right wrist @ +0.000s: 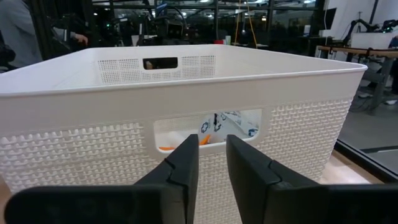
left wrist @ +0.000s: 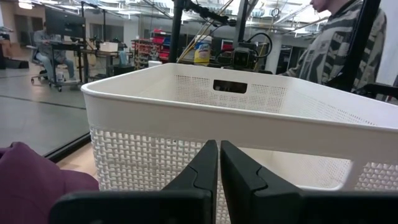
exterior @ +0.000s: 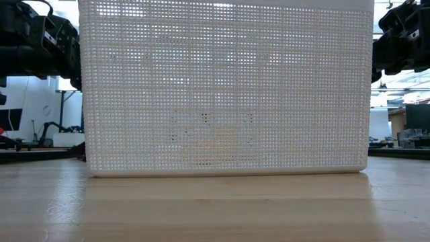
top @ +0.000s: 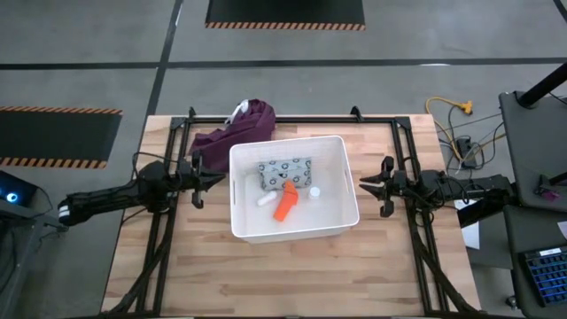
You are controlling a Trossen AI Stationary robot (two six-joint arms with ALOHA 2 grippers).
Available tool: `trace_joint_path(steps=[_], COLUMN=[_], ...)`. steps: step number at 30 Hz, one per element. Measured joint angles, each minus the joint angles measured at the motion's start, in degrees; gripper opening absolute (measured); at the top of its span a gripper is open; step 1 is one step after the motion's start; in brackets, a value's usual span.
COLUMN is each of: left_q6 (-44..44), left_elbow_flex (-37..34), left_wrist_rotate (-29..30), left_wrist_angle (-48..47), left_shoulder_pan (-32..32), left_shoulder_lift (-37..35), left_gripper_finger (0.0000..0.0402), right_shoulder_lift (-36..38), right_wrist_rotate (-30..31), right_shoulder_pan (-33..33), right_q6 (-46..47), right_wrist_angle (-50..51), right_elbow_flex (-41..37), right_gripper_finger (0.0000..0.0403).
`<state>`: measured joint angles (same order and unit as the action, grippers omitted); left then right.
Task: Pick & place medical supplies in basket/bin
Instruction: Return to Home Position
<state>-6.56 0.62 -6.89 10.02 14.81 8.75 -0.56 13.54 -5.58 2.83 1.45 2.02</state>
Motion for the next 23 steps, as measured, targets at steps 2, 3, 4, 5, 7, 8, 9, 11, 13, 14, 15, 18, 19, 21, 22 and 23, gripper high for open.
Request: trace_joint_path(steps=[2, 3, 4, 5, 7, 8, 9, 11, 13, 14, 15, 18, 19, 21, 22, 23], left_q6=[0.0, 0.0, 0.0, 0.0, 0.0, 0.0, 0.0, 0.0, 0.0, 0.0, 0.0, 0.0, 0.0, 0.0, 0.0, 0.0], left_elbow_flex=[0.0, 0.0, 0.0, 0.0, 0.0, 0.0, 0.0, 0.0, 0.0, 0.0, 0.0, 0.0, 0.0, 0.0, 0.0, 0.0], left_wrist_rotate=[0.0, 0.0, 0.0, 0.0, 0.0, 0.0, 0.0, 0.0, 0.0, 0.0, 0.0, 0.0, 0.0, 0.0, 0.0, 0.0], left_wrist_angle=[0.0, 0.0, 0.0, 0.0, 0.0, 0.0, 0.0, 0.0, 0.0, 0.0, 0.0, 0.0, 0.0, 0.0, 0.0, 0.0], left_shoulder_pan=[0.0, 0.0, 0.0, 0.0, 0.0, 0.0, 0.0, 0.0, 0.0, 0.0, 0.0, 0.0, 0.0, 0.0, 0.0, 0.0], left_shoulder_lift=[0.0, 0.0, 0.0, 0.0, 0.0, 0.0, 0.0, 0.0, 0.0, 0.0, 0.0, 0.0, 0.0, 0.0, 0.0, 0.0], left_gripper_finger=[0.0001, 0.0001, 0.0001, 0.0001, 0.0001, 0.0001, 0.0001, 0.0001, 0.0001, 0.0001, 0.0001, 0.0001, 0.0001, 0.0001, 0.0001, 0.0001], right_shoulder_lift=[0.0, 0.0, 0.0, 0.0, 0.0, 0.0, 0.0, 0.0, 0.0, 0.0, 0.0, 0.0, 0.0, 0.0, 0.0, 0.0], right_wrist_rotate=[0.0, 0.0, 0.0, 0.0, 0.0, 0.0, 0.0, 0.0, 0.0, 0.0, 0.0, 0.0, 0.0, 0.0, 0.0, 0.0], right_shoulder_pan=[0.0, 0.0, 0.0, 0.0, 0.0, 0.0, 0.0, 0.0, 0.0, 0.0, 0.0, 0.0, 0.0, 0.0, 0.0, 0.0], right_q6=[0.1, 0.0, 0.0, 0.0, 0.0, 0.0, 0.0, 0.1, 0.0, 0.1, 0.1, 0.0, 0.1, 0.0, 0.0, 0.1], right_wrist_angle=[0.0, 0.0, 0.0, 0.0, 0.0, 0.0, 0.0, 0.0, 0.0, 0.0, 0.0, 0.0, 0.0, 0.0, 0.0, 0.0], right_elbow_flex=[0.0, 0.0, 0.0, 0.0, 0.0, 0.0, 0.0, 0.0, 0.0, 0.0, 0.0, 0.0, 0.0, 0.0, 0.0, 0.0], right_gripper_finger=[0.0071, 0.007, 0.0068, 0.0068, 0.0069, 0.007, 0.0072, 0.0076, 0.0079, 0.008, 0.0081, 0.0084, 0.0084, 0.0083, 0.0082, 0.008])
